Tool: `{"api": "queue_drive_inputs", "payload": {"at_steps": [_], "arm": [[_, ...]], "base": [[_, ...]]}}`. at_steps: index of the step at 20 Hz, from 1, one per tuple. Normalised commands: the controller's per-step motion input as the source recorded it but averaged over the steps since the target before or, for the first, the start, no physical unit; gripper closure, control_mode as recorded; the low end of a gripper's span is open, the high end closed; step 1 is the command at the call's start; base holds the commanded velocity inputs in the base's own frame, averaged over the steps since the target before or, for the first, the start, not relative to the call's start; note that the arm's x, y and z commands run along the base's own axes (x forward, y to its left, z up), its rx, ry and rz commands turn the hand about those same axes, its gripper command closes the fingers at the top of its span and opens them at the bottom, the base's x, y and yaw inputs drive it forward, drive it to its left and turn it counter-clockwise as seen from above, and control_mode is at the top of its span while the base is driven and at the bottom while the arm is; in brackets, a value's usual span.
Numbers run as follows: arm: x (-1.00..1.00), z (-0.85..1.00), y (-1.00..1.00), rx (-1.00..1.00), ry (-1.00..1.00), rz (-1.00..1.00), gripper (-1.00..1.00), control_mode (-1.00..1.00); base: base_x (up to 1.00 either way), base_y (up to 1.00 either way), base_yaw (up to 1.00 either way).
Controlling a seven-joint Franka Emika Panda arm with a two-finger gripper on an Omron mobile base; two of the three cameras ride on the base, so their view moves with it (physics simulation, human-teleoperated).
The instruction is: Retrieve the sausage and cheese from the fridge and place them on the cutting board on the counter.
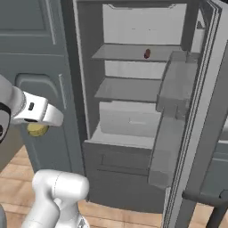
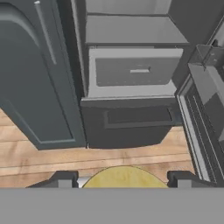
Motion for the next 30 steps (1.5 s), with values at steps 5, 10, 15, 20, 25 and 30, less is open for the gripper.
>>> {"api": "queue_drive_inputs", "payload": {"at_steps": [5,10,15,20,25,30], "arm": [[0.00,0.00,0.00,0.00,0.00,0.00,1.00,1.00],[0.00,0.00,0.00,0.00,0.00,0.00,1.00,1.00],[0.00,0.00,0.00,0.00,0.00,0.00,1.00,1.00],[0.00,0.00,0.00,0.00,0.00,0.00,1.00,1.00],[0.00,0.00,0.00,0.00,0.00,0.00,1.00,1.00],[0.00,0.00,0.00,0.00,0.00,0.00,1.00,1.00]], "base": [[-0.72,0.82,-0.41],[-0.68,0.19,-0.79],[-0.66,0.14,-0.82],[-0.64,0.10,-0.83],[-0.64,0.10,-0.81],[-0.35,0.02,-0.75]]}}
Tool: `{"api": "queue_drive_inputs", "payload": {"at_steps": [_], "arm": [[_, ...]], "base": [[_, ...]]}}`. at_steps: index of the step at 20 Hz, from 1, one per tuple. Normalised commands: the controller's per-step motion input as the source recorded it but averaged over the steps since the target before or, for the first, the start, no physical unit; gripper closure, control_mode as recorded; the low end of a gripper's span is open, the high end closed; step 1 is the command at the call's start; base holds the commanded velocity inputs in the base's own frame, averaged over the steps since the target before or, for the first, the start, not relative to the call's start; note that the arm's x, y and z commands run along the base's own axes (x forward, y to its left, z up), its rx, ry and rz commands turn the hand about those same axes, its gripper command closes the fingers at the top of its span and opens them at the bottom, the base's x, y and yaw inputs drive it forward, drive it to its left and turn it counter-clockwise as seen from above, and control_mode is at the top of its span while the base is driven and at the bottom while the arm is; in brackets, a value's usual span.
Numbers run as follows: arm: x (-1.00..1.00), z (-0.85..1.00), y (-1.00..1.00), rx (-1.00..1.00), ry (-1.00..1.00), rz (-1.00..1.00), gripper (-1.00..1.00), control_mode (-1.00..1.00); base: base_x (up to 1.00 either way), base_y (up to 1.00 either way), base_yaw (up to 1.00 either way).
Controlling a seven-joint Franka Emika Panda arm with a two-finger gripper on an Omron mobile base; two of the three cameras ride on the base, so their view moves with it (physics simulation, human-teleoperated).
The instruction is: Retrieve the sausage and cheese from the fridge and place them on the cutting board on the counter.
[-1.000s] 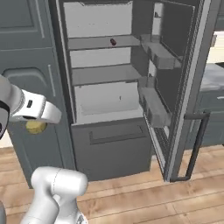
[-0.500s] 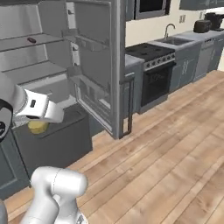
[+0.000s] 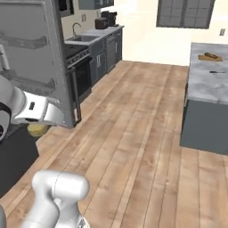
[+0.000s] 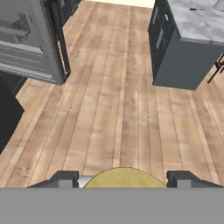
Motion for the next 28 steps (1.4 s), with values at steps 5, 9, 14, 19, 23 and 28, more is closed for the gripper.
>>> {"api": "queue_drive_inputs", "payload": {"at_steps": [5,9,14,19,23,28], "arm": [[0.00,0.00,0.00,0.00,0.00,0.00,1.00,1.00],[0.00,0.00,0.00,0.00,0.00,0.00,1.00,1.00],[0.00,0.00,0.00,0.00,0.00,0.00,1.00,1.00],[0.00,0.00,0.00,0.00,0.00,0.00,1.00,1.00],[0.00,0.00,0.00,0.00,0.00,0.00,1.00,1.00],[0.00,0.00,0.00,0.00,0.00,0.00,1.00,1.00]], "base": [[0.64,0.02,-0.21],[1.00,0.00,0.00],[1.00,-0.15,0.06],[1.00,-0.41,0.11],[1.00,-0.61,0.09],[1.00,-0.60,0.04]]}}
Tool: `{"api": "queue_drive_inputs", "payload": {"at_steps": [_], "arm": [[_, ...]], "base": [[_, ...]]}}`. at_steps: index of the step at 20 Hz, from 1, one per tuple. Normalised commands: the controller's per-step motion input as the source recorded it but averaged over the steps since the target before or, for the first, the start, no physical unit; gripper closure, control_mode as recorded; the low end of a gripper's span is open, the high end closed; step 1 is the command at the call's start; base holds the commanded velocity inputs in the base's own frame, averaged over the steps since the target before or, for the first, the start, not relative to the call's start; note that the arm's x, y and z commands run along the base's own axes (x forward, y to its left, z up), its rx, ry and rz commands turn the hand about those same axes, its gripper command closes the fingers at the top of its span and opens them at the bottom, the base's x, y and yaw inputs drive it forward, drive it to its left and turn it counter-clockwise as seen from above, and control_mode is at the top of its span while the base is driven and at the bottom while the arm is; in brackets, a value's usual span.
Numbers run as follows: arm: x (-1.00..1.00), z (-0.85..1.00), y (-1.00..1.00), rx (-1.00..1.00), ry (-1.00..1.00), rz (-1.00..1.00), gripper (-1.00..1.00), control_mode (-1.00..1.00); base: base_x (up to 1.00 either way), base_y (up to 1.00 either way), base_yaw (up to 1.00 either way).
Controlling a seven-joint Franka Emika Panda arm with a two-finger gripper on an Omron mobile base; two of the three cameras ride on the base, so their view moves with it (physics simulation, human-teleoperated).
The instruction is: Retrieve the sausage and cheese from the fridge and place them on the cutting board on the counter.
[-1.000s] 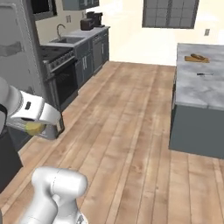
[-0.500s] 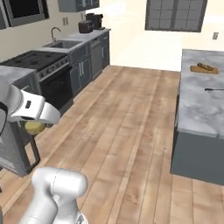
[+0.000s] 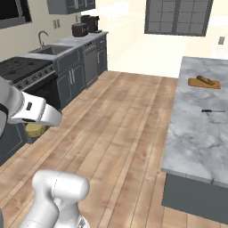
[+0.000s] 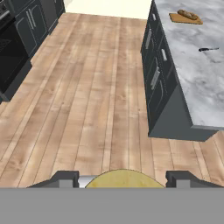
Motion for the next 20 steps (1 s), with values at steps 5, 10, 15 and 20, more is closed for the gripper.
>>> {"api": "queue_drive_inputs", "payload": {"at_steps": [5,10,15,20], "arm": [[0.00,0.00,0.00,0.00,0.00,0.00,1.00,1.00],[0.00,0.00,0.00,0.00,0.00,0.00,1.00,1.00],[0.00,0.00,0.00,0.00,0.00,0.00,1.00,1.00],[0.00,0.00,0.00,0.00,0.00,0.00,1.00,1.00]], "base": [[1.00,-0.49,0.00],[1.00,-0.34,0.00],[1.00,-0.03,0.00],[1.00,0.00,0.00]]}}
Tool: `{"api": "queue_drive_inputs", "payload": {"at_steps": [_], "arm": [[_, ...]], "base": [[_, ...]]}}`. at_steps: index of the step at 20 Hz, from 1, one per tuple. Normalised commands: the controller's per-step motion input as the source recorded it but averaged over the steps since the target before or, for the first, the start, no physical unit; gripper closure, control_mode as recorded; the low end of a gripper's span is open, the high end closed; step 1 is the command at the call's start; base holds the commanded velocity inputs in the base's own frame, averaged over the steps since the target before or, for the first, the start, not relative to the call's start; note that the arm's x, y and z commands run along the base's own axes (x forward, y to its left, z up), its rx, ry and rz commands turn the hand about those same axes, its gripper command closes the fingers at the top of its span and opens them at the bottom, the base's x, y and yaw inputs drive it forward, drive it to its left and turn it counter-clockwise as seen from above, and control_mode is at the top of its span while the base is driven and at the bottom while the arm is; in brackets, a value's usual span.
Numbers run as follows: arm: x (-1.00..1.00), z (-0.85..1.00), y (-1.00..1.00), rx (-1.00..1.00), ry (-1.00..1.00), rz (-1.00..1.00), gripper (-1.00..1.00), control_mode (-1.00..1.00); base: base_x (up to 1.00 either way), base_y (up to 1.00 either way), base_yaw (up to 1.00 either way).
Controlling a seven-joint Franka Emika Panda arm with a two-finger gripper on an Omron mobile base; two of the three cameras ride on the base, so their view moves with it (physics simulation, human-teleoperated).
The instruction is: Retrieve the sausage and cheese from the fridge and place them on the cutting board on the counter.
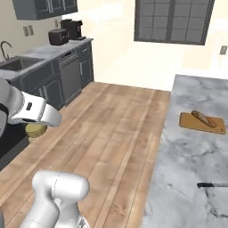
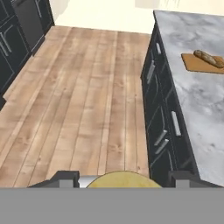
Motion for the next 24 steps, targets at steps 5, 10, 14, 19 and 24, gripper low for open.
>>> {"api": "queue_drive_inputs", "payload": {"at_steps": [5,10,14,19,24], "arm": [[0.00,0.00,0.00,0.00,0.00,0.00,1.00,1.00],[0.00,0.00,0.00,0.00,0.00,0.00,1.00,1.00],[0.00,0.00,0.00,0.00,0.00,0.00,1.00,1.00],[0.00,0.00,0.00,0.00,0.00,0.00,1.00,1.00],[0.00,0.00,0.00,0.00,0.00,0.00,1.00,1.00]], "base": [[1.00,0.00,-0.14],[0.65,0.42,-0.75],[0.24,0.57,-0.82],[0.00,0.71,-0.75],[0.00,0.69,-0.73]]}}
